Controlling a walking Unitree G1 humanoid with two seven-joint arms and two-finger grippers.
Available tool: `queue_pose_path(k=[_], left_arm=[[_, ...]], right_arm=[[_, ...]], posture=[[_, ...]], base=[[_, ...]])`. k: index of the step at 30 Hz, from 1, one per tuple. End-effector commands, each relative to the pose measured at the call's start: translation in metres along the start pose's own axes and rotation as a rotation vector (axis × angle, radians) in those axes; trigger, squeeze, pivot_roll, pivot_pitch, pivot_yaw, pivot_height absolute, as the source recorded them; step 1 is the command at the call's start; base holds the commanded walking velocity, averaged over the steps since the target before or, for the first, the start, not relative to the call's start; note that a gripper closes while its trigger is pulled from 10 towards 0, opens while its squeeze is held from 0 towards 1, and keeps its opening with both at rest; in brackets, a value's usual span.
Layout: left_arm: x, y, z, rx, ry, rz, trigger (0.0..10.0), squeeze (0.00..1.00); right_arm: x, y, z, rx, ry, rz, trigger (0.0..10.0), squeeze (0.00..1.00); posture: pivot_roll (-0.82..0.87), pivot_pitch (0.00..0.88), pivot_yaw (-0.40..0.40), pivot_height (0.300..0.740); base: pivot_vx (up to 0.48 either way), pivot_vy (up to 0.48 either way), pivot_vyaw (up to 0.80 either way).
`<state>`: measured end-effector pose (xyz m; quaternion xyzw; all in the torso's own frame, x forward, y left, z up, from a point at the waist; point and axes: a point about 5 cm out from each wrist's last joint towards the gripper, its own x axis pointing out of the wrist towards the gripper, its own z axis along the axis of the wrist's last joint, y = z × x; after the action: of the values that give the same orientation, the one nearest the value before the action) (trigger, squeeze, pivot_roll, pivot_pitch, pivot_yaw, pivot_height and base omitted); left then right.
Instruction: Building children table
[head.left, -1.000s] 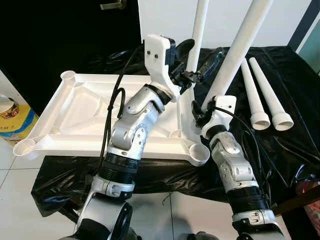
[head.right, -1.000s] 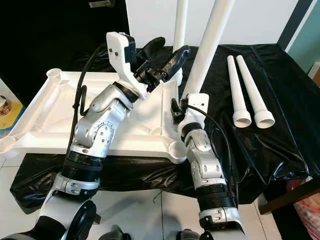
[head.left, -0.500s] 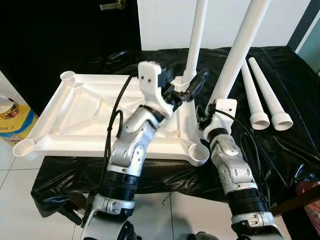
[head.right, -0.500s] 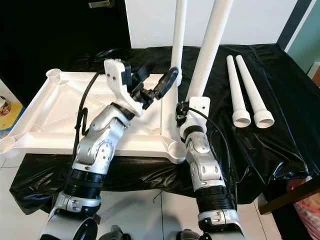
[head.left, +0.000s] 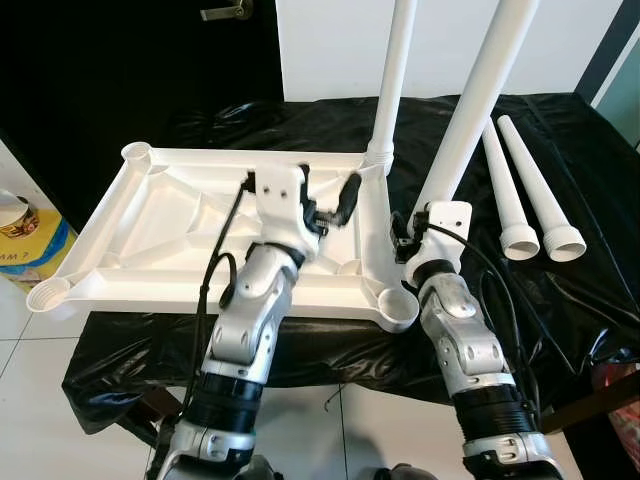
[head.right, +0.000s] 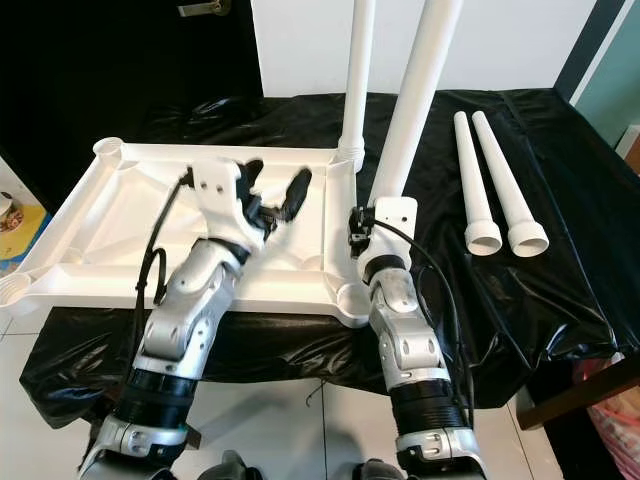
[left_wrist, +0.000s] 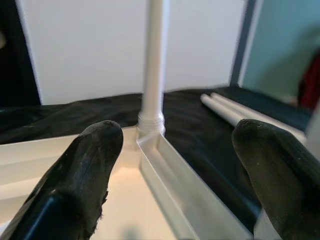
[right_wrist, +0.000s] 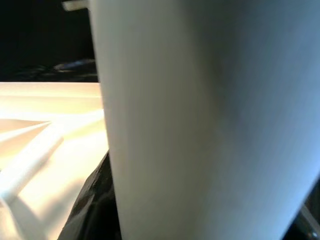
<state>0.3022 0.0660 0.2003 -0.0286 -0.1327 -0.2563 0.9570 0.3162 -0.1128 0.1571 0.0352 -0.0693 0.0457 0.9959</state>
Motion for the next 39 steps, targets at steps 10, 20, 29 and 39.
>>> queue_pose_path(k=[10,20,29,39], left_arm=[[-0.015,-0.01,-0.009,0.099,0.031,-0.169,10.0,0.0],[-0.035,-0.011,-0.019,0.13,0.093,-0.328,10.0,0.0],[-0.055,-0.01,-0.018,0.092,0.127,-0.465,10.0,0.0],[-0.075,-0.015,-0.028,0.133,0.227,-0.628,10.0,0.0]], right_arm=[[-0.008,0.006,0.001,-0.001,-0.044,0.075,10.0,0.0],[-0.024,0.011,-0.001,-0.018,-0.09,0.222,10.0,0.0],[-0.034,0.007,-0.009,-0.013,-0.065,0.246,10.0,0.0],[-0.042,0.002,-0.014,-0.037,-0.051,0.277,10.0,0.0]], posture=[[-0.02,0.029,-0.023,0.74],[-0.02,0.039,-0.028,0.74],[-0.01,0.058,-0.026,0.74],[-0.01,0.053,-0.026,0.74]], base=[[0.0,0.0,0.0],[0.0,0.0,0.0],[0.0,0.0,0.0],[0.0,0.0,0.0]])
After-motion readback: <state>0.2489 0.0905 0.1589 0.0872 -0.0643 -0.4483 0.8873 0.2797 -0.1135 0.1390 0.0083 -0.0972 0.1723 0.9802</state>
